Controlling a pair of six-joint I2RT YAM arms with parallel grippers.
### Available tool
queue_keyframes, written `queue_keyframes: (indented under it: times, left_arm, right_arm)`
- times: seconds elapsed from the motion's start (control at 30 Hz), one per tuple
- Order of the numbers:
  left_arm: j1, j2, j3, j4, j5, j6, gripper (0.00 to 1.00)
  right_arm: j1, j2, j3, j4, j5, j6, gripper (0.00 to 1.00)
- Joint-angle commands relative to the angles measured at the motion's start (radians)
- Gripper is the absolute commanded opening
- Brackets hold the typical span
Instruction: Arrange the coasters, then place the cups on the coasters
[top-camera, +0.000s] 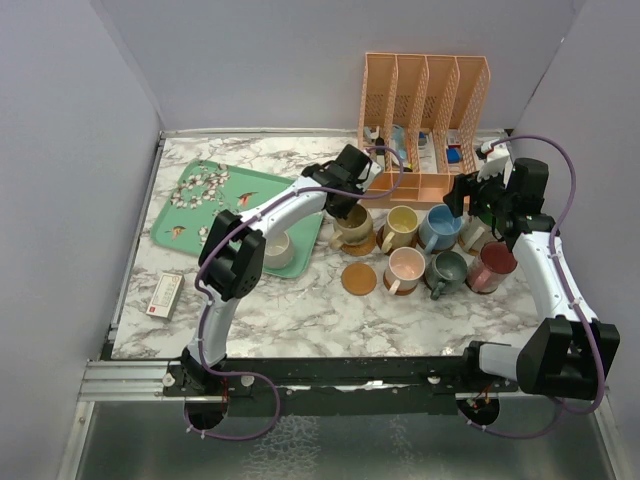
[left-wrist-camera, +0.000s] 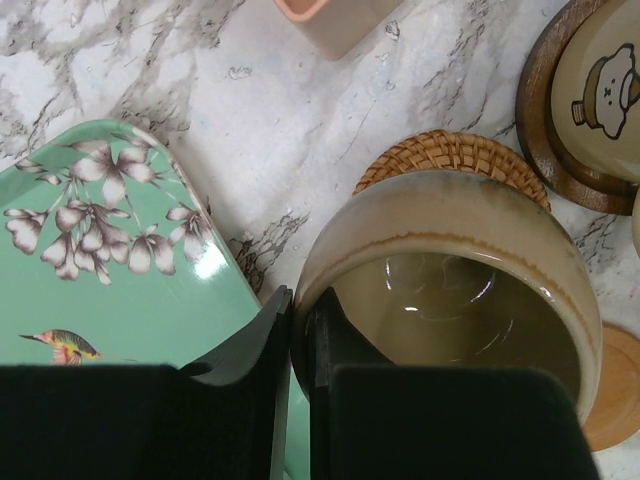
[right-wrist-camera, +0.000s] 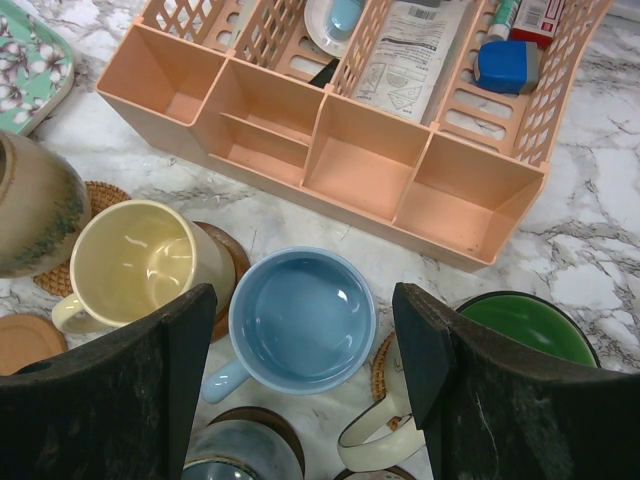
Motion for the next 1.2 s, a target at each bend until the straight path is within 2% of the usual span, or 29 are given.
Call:
queue_keyframes:
  times: [0.0,1.17]
  left_arm:
    - [-0.035,0.004,0.054,0.032,-0.079,-0.053,0.0]
    - [-0.07,0.003,0.065,0.009,-0.15,-0.132,0.05]
  right_arm:
    - [-0.006,-0.013,-0.01,0.009,-0.022,-0.011,0.73]
    - [-0.006,-0.014,-0.012,0.007,-0.024,-0.014,0.73]
